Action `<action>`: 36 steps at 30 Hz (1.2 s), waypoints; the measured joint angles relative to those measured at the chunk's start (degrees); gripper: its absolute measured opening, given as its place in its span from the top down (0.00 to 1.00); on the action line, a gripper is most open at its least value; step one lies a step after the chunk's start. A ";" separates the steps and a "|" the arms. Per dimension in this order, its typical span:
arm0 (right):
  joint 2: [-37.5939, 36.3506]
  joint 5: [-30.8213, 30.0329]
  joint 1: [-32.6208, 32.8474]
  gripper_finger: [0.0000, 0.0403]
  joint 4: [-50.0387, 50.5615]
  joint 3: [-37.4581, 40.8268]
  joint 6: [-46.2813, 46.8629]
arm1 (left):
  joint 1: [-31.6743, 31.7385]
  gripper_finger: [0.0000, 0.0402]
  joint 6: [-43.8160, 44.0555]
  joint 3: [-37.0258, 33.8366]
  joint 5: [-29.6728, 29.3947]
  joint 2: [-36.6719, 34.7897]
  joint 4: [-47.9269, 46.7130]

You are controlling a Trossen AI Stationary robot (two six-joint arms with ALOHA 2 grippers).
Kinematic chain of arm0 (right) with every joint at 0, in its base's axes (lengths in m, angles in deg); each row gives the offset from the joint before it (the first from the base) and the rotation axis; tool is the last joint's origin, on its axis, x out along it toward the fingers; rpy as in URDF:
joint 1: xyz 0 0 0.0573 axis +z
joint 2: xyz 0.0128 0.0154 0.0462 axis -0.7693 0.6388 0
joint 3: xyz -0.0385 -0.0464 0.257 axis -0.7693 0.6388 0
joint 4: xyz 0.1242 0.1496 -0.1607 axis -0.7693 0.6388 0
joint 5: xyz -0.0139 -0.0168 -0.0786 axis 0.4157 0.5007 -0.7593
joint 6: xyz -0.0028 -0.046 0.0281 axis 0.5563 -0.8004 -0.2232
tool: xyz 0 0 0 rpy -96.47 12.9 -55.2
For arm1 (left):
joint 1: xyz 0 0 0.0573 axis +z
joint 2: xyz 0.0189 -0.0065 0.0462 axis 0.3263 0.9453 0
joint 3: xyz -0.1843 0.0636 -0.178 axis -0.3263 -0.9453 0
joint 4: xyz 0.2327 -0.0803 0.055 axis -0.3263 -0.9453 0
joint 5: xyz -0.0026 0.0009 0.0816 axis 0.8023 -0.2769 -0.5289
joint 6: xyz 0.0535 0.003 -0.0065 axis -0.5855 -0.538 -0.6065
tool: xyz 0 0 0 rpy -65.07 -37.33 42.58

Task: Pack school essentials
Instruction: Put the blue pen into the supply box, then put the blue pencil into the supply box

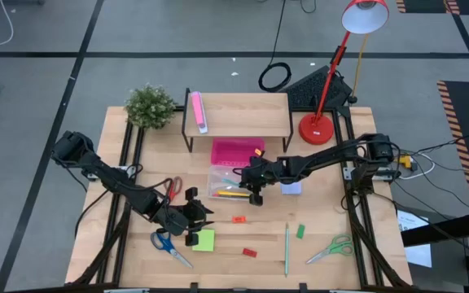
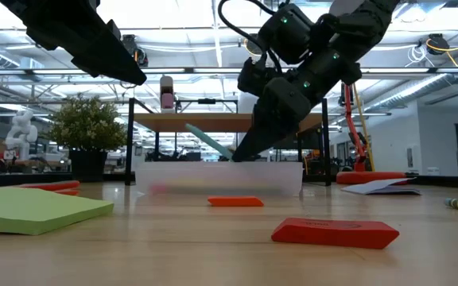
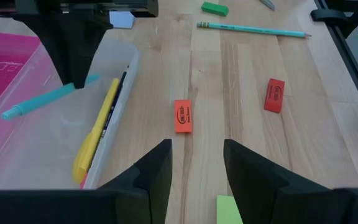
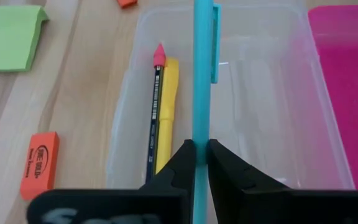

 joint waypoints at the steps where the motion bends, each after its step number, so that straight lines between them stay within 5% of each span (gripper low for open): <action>1: 0.00 0.11 0.01 0.94 0.04 0.00 0.01 | 0.00 0.63 -0.01 0.00 0.00 0.00 -0.02; 15: 0.00 2.92 0.43 0.92 0.25 0.00 1.66 | 0.00 0.63 0.22 0.00 0.00 0.00 0.00; 26: -0.65 4.51 0.44 0.71 0.37 0.04 2.89 | -0.04 0.63 0.20 0.00 0.01 0.00 0.00; 36: -10.66 4.38 2.65 0.68 12.92 0.04 3.12 | -0.04 0.63 0.26 0.00 0.02 0.00 0.04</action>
